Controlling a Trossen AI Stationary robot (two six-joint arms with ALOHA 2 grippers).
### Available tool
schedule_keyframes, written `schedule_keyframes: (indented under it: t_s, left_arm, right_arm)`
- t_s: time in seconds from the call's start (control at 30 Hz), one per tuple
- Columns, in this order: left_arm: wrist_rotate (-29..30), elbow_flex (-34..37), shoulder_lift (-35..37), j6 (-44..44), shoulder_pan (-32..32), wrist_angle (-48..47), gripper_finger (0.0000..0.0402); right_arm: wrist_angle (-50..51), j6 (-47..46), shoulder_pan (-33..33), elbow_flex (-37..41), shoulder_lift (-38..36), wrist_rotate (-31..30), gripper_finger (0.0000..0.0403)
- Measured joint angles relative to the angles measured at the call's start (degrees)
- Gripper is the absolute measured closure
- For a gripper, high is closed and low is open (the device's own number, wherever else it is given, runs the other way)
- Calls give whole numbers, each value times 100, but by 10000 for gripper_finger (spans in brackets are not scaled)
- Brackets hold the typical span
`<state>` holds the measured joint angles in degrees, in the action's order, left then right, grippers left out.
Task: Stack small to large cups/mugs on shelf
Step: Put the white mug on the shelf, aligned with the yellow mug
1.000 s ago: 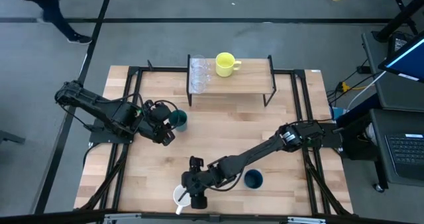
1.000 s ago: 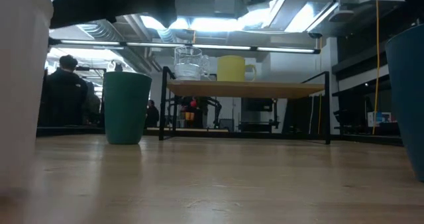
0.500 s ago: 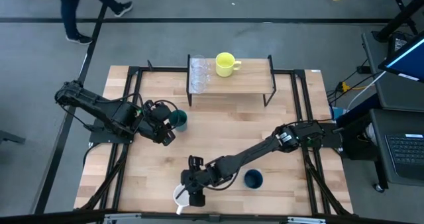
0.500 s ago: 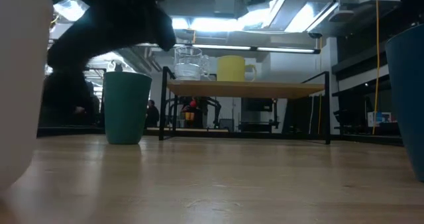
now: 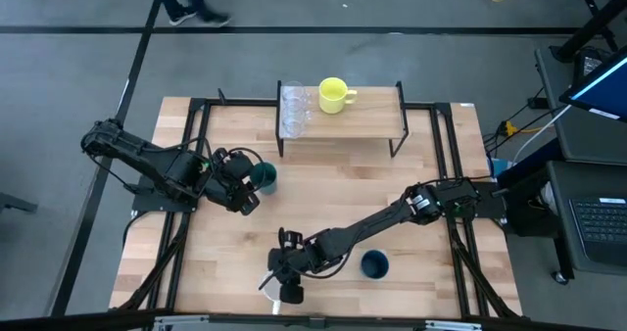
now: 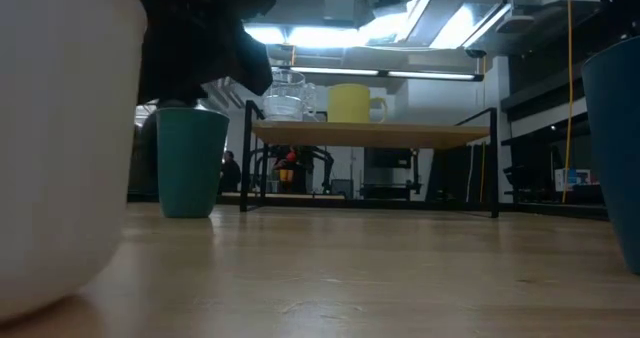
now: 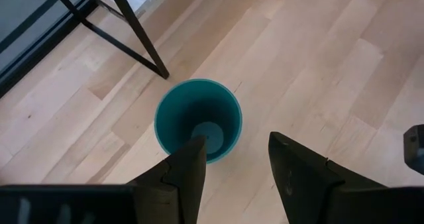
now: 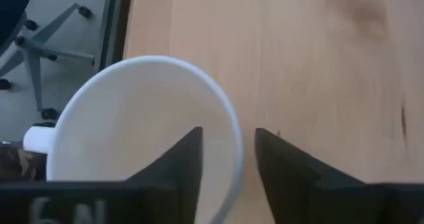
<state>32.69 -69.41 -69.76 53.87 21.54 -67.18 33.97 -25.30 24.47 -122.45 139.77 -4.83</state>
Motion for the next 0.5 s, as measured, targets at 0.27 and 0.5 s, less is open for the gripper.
schedule_keyframes:
  t_s: [0.27, 0.5]
  left_arm:
    - [45, 0, 0, 2, 0, 2, 243]
    - [53, 0, 2, 4, 0, 54, 243]
  right_arm:
    - [91, 322, 0, 0, -1, 60, 385]
    - [1102, 1269, -59, -311, -147, 28, 390]
